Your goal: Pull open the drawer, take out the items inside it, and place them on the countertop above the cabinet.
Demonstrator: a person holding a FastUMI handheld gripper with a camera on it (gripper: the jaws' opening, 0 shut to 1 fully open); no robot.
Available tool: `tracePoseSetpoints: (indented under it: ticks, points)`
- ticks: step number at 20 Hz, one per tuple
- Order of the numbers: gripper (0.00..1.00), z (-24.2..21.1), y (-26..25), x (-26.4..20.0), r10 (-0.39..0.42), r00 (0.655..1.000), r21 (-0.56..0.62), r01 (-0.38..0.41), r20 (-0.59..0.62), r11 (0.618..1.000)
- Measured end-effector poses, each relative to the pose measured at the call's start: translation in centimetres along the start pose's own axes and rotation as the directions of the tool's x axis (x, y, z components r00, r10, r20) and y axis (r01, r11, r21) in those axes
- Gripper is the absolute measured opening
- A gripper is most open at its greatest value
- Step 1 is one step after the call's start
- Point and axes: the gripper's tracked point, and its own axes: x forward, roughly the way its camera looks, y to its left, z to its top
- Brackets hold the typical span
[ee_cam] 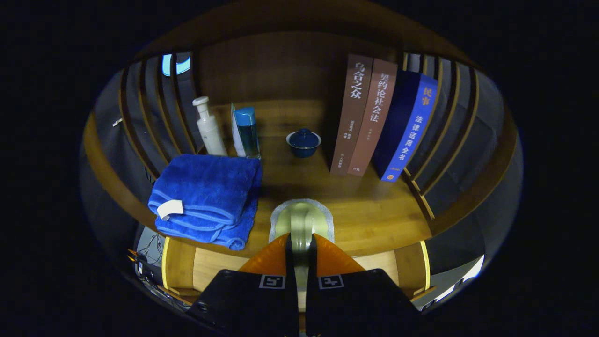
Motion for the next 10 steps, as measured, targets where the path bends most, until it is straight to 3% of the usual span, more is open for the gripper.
tracePoseSetpoints:
  ticks: [10]
  points:
    - [0.11,2.2,1.1,5.4,0.011,0.997,-0.044,-0.014,-0.077,0.999]
